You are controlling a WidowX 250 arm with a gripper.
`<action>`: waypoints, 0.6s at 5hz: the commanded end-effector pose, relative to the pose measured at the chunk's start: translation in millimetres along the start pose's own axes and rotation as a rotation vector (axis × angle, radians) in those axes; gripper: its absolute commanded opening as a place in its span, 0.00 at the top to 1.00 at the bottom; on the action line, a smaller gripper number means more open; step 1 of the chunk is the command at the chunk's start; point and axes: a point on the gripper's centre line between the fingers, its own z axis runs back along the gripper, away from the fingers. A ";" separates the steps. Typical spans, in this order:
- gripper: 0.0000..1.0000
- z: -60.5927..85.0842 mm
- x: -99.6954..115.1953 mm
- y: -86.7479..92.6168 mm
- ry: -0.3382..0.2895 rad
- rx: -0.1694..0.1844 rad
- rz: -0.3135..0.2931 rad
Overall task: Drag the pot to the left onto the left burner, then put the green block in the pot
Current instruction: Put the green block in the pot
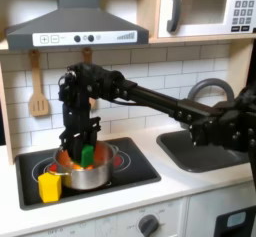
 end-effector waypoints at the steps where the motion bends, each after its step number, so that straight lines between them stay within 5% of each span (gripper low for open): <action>1: 1.00 0.4 6.8 6.5 -0.008 0.007 0.019; 3: 1.00 -5.5 3.8 0.4 0.007 0.011 -0.004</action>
